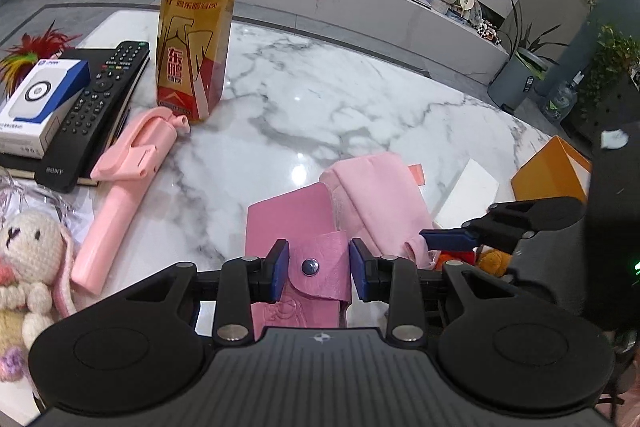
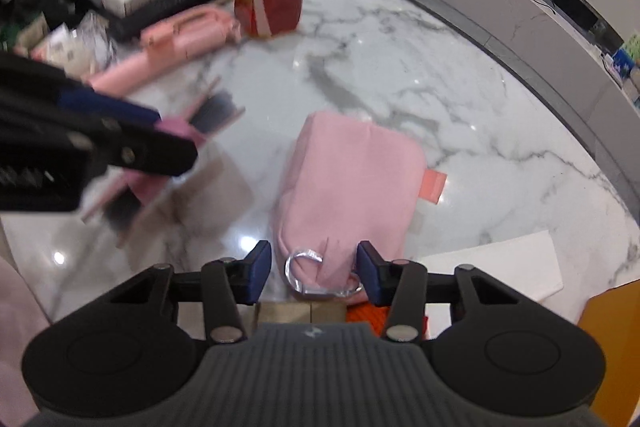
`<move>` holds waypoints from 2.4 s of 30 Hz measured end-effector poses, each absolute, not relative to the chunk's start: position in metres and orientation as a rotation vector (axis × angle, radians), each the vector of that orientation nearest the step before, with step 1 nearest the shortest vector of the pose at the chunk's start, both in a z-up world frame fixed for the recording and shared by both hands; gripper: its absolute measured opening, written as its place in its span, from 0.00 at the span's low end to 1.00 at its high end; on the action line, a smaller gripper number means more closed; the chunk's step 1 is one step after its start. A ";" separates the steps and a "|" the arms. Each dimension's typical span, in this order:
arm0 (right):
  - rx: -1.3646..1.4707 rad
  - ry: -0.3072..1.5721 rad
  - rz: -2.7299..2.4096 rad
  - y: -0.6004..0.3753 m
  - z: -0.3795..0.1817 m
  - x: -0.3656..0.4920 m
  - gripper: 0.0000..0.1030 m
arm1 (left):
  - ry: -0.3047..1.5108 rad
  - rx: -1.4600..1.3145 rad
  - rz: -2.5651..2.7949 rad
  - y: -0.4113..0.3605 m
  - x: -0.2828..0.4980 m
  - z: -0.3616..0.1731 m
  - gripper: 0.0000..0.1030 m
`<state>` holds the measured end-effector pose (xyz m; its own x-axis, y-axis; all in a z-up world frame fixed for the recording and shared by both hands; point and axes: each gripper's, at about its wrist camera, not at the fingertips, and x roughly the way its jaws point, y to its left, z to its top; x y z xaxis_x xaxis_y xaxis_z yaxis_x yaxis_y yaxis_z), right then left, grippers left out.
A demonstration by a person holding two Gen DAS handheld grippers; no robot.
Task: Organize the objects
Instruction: 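Lift the pink wallet with the left tool while the right tool lifts the pink pouch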
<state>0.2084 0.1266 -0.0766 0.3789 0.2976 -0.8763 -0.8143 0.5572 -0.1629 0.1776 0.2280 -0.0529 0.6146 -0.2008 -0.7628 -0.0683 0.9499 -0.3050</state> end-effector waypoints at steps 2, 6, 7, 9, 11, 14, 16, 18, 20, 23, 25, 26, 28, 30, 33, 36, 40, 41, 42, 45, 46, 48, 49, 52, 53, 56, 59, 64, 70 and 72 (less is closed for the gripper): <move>-0.686 0.904 0.772 0.128 -0.080 0.205 0.45 | 0.908 -0.326 -0.086 0.227 0.175 -0.052 0.37; -0.693 0.880 0.763 0.130 -0.077 0.204 0.35 | 0.894 -0.331 -0.093 0.227 0.169 -0.048 0.37; -0.690 0.870 0.760 0.129 -0.074 0.203 0.33 | 0.893 -0.329 -0.090 0.227 0.168 -0.047 0.37; -0.674 0.849 0.756 0.127 -0.066 0.203 0.31 | 0.891 -0.324 -0.083 0.226 0.166 -0.043 0.37; -0.649 0.822 0.753 0.122 -0.055 0.203 0.29 | 0.882 -0.315 -0.080 0.223 0.162 -0.037 0.37; -0.597 0.783 0.741 0.113 -0.036 0.203 0.27 | 0.863 -0.306 -0.082 0.218 0.155 -0.025 0.37; -0.554 0.755 0.734 0.104 -0.019 0.202 0.27 | 0.845 -0.298 -0.085 0.212 0.151 -0.015 0.37; -0.510 0.731 0.729 0.092 0.000 0.199 0.27 | 0.828 -0.284 -0.099 0.205 0.146 -0.005 0.37; -0.464 0.713 0.733 0.077 0.020 0.193 0.27 | 0.806 -0.270 -0.114 0.197 0.141 0.007 0.37; -0.395 0.715 0.757 0.051 0.047 0.183 0.27 | 0.776 -0.257 -0.142 0.182 0.131 0.021 0.37; -0.366 0.723 0.769 0.033 0.059 0.174 0.27 | 0.762 -0.258 -0.163 0.172 0.126 0.026 0.37; -0.354 0.729 0.770 0.023 0.064 0.169 0.27 | 0.758 -0.260 -0.174 0.166 0.124 0.027 0.37; -0.332 0.755 0.774 0.002 0.071 0.159 0.27 | 0.755 -0.258 -0.201 0.152 0.119 0.028 0.37; -0.316 0.795 0.788 -0.017 0.073 0.151 0.27 | 0.758 -0.254 -0.228 0.140 0.117 0.027 0.37; -0.302 0.861 0.810 -0.041 0.075 0.142 0.27 | 0.765 -0.243 -0.260 0.123 0.116 0.024 0.37; -0.310 0.924 0.811 -0.056 0.070 0.139 0.27 | 0.775 -0.236 -0.283 0.111 0.117 0.019 0.37; -0.294 0.978 0.777 -0.066 0.052 0.151 0.27 | 0.795 -0.232 -0.298 0.099 0.123 0.013 0.37; -0.285 0.990 0.770 -0.067 0.047 0.157 0.28 | 0.798 -0.230 -0.300 0.096 0.123 0.013 0.37; -0.272 0.998 0.763 -0.067 0.043 0.163 0.29 | 0.801 -0.228 -0.301 0.096 0.124 0.012 0.37; -0.212 1.025 0.793 -0.066 0.039 0.181 0.33 | 0.810 -0.221 -0.298 0.092 0.129 0.011 0.37; -0.205 1.018 0.794 -0.064 0.038 0.185 0.34 | 0.813 -0.220 -0.297 0.091 0.131 0.010 0.37; -0.201 0.995 0.787 -0.059 0.040 0.195 0.35 | 0.818 -0.221 -0.297 0.090 0.134 0.009 0.37; -0.191 0.986 0.782 -0.058 0.042 0.200 0.35 | 0.819 -0.224 -0.298 0.089 0.136 0.008 0.37; -0.165 0.965 0.775 -0.052 0.044 0.215 0.37 | 0.823 -0.232 -0.295 0.088 0.142 0.007 0.37; -0.157 0.958 0.772 -0.050 0.044 0.220 0.37 | 0.823 -0.234 -0.294 0.088 0.144 0.007 0.37; -0.117 0.943 0.766 -0.046 0.040 0.233 0.38 | 0.817 -0.241 -0.282 0.088 0.152 0.006 0.37; -0.087 0.928 0.765 -0.042 0.036 0.243 0.40 | 0.813 -0.251 -0.267 0.089 0.161 0.006 0.37; -0.023 0.925 0.757 -0.040 0.032 0.261 0.43 | 0.806 -0.261 -0.258 0.091 0.177 0.006 0.37; 0.053 0.880 0.719 -0.062 0.039 0.268 0.71 | 0.821 -0.280 -0.260 0.090 0.189 -0.002 0.37; 0.084 0.867 0.701 -0.077 0.041 0.266 0.71 | 0.818 -0.279 -0.261 0.087 0.191 -0.003 0.37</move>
<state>0.2656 -0.0766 0.0408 0.4405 0.5971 -0.6704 -0.5312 0.7754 0.3415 0.1910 0.0870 -0.0032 0.6556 -0.3334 -0.6775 0.1204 0.9319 -0.3421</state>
